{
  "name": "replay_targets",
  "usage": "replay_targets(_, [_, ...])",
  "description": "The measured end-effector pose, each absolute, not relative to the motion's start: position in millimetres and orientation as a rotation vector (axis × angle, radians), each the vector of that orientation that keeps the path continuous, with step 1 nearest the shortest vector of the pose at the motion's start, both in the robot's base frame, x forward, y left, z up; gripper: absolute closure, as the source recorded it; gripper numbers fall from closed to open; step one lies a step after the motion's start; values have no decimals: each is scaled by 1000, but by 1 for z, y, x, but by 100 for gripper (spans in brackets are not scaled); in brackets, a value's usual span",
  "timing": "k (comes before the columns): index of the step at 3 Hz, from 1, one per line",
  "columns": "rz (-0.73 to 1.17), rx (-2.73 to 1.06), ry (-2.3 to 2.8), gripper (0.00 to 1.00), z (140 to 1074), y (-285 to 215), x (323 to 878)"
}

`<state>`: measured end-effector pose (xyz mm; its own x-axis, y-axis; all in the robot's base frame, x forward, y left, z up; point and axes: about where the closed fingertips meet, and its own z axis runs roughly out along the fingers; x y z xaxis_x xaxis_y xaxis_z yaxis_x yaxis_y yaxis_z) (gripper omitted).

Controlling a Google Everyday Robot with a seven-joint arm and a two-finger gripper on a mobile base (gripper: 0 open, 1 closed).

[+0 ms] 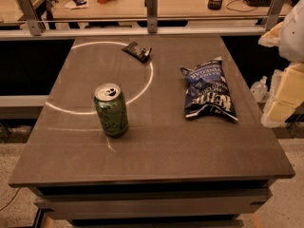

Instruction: Move green can near rxbar chocolate

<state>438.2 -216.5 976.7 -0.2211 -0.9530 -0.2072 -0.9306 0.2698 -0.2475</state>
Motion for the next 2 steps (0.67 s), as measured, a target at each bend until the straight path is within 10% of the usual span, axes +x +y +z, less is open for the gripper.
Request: replay_targets(2, [-35,-1653,2212,0,981,-217,438])
